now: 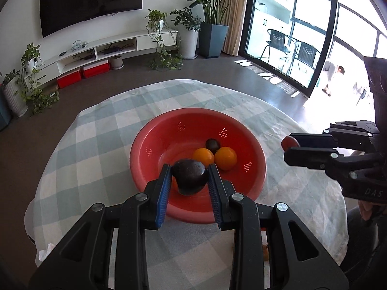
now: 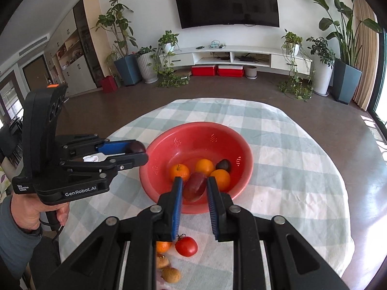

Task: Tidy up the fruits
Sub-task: 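Lower the plum and cherry tomato into the red bowl and open both grippers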

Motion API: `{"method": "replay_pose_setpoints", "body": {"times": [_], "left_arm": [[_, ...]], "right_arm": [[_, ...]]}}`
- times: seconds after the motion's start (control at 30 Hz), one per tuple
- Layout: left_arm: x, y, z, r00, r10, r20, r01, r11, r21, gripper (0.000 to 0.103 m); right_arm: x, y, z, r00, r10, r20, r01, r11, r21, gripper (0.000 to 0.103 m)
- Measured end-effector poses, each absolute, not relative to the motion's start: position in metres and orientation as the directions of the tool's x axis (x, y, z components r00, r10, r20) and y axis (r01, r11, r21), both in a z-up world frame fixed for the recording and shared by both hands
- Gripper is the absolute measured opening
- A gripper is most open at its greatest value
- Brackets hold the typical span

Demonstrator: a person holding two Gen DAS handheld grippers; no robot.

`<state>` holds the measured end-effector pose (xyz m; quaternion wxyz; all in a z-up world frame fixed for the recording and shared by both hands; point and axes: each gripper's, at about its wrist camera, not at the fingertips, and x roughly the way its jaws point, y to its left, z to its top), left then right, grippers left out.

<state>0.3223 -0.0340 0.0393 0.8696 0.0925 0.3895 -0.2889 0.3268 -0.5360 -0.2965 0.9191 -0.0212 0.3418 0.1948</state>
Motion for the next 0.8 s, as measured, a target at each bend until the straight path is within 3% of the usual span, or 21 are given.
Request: {"method": "replay_pose_setpoints", "body": {"times": [0.37,0.8], "left_arm": [[0.368,-0.068,-0.013,0.484,-0.368,-0.794,0.6,0.8,-0.005,0.028],[0.384,-0.08,-0.041,0.477,-0.337,-0.811,0.604,0.796,0.025,0.028]], "right_arm": [[0.373,-0.508,-0.346,0.616,0.311,-0.724,-0.399,0.915,0.055,0.022],[0.381,-0.502,-0.368,0.61,0.27,-0.745,-0.403,0.915,0.002,0.022]]}}
